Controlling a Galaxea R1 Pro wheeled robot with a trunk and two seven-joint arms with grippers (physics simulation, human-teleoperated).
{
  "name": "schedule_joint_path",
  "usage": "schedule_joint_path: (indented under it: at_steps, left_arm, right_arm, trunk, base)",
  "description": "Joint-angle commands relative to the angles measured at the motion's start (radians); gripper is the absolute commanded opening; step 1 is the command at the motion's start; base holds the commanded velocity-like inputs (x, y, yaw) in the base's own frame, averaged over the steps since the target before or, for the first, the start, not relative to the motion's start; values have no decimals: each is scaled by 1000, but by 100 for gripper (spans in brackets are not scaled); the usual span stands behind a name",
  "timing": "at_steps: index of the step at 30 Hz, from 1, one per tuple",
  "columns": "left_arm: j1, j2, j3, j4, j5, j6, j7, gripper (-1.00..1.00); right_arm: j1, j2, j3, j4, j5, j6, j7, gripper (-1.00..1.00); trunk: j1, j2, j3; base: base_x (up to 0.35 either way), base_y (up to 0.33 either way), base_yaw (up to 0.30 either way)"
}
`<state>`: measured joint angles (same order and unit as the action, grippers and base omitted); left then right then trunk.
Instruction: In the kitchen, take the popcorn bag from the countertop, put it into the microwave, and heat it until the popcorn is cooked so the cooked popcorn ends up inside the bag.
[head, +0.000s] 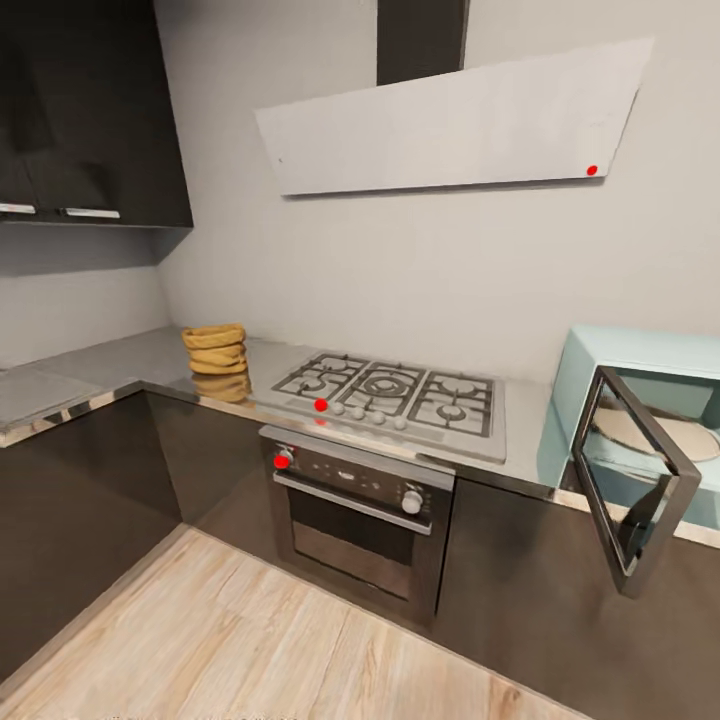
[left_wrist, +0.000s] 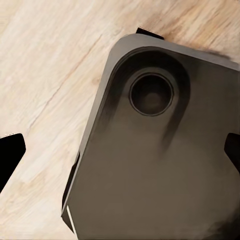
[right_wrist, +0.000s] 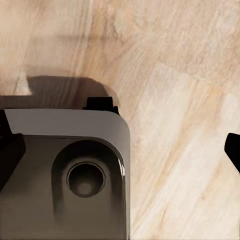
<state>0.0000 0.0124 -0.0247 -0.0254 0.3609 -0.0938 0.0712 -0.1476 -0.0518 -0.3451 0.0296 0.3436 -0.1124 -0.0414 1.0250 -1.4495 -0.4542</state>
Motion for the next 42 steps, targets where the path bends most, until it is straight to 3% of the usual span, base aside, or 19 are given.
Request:
schedule_joint_path:
  at_steps: [1,22,36,42]
  left_arm:
    - [0,0,-3,-1,4,-1,2,100]
    - [0,-1,-3,-2,4,-1,2,100]
    - [0,-1,-8,-2,2,-2,1,100]
    - [0,-2,-8,-2,2,-3,1,100]
  right_arm:
    - [-1,0,-8,3,11,-6,-4,100]
    - [-1,7,-8,3,11,-11,-5,100]
    - [1,5,-4,3,11,-32,-8,100]
    - [5,3,-3,3,12,-32,-8,100]
  trunk:
    - [0,-1,0]
    - [0,-1,11]
    - [0,-1,11]
    - [0,-1,11]
  base:
    - [0,0,276]
    - [0,0,263]
    - [0,0,20]
    - [0,0,213]
